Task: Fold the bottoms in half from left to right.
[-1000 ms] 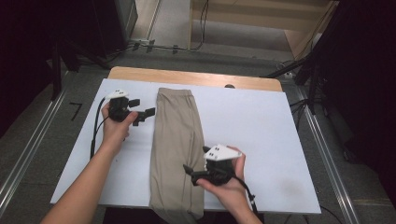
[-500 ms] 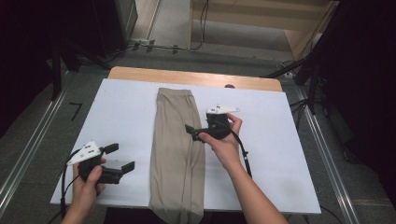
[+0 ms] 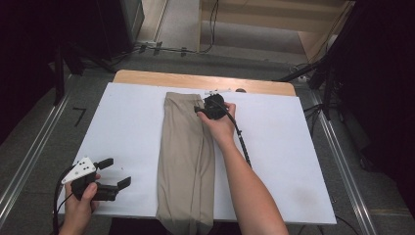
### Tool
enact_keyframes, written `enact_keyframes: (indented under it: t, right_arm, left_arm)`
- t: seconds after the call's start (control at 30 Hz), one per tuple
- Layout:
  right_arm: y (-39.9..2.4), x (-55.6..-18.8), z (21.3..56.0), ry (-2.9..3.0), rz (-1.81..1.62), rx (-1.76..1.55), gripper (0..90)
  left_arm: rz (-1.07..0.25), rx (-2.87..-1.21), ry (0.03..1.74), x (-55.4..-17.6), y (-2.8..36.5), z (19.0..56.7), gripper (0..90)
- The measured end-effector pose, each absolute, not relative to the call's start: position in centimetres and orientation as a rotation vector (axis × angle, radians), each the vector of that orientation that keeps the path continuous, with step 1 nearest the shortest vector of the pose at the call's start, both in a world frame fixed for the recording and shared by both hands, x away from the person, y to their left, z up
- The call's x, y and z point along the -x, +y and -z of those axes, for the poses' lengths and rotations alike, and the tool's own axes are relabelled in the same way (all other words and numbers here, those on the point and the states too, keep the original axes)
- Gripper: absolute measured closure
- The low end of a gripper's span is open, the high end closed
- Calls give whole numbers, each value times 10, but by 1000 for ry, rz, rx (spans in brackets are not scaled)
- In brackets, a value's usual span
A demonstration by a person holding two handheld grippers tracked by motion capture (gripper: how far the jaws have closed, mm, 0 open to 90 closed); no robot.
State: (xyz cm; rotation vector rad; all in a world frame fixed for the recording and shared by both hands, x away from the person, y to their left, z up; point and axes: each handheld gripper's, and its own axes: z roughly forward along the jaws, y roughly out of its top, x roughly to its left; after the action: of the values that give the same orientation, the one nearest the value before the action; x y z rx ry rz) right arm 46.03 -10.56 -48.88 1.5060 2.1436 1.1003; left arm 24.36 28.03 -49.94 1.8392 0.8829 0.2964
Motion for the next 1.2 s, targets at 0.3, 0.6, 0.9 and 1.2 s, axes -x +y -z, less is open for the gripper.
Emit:
enact_keyframes:
  t: [0.3,0.6,0.9,1.2]
  right_arm:
    - [-98,-498,503,2098,-1136,-1649,575]
    - [-87,-503,498,2089,-1048,-1551,867]
    - [-99,-516,497,2029,-855,-1562,872]
    - [-111,-516,502,2033,-935,-1628,472]
  left_arm:
    - [-267,-1824,869,-244,282,501,0]
    - [-229,-1805,872,-246,285,501,0]
    - [-212,-1792,869,-247,286,501,0]
    - [-204,-1794,868,-247,286,501,0]
